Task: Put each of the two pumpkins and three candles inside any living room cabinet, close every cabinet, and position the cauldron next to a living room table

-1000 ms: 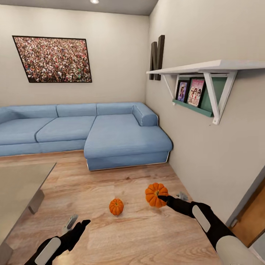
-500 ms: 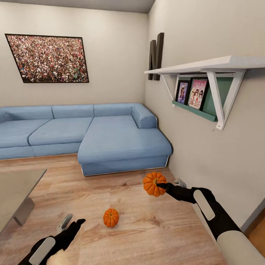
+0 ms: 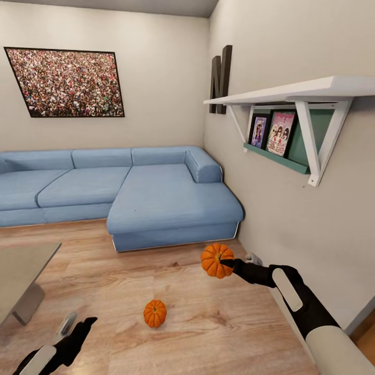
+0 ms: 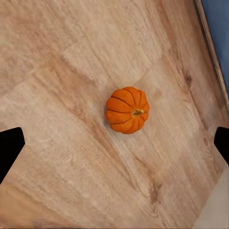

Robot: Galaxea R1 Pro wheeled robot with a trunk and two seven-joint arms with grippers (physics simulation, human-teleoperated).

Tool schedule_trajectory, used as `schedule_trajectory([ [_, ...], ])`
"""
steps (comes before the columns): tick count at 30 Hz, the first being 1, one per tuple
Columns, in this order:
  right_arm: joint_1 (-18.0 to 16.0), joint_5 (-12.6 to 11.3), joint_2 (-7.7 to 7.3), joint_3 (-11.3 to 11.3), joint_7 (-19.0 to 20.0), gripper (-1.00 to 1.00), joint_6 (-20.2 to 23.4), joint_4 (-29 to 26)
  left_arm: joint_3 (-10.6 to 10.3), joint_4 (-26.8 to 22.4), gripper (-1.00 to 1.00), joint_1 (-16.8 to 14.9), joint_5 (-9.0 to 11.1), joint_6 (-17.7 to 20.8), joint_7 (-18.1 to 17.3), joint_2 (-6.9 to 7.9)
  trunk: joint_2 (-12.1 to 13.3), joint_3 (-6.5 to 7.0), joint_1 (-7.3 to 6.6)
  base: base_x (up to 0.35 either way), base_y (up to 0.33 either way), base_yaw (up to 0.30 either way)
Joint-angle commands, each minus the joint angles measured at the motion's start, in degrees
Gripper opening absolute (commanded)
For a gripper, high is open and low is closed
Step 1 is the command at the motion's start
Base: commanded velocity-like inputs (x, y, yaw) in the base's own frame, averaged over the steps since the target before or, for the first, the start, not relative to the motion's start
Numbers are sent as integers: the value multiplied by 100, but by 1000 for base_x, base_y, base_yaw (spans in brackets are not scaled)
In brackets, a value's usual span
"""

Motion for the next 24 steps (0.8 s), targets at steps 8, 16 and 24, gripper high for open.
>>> schedule_trajectory([
  [8,1,1,3,-11,-2,-100,-3,0,62,115,100,-7,21,48,-73,31,-2,-5,-1,212,0,7],
  [16,1,12,13,14,-8,-100,-12,0,64,121,100,-8,25,59,-86,32,-2,-5,-1,219,5,226],
  [24,1,9,11,17,-9,-100,-19,0,64,122,100,-7,20,53,-87,28,-2,-5,-1,270,55,283],
])
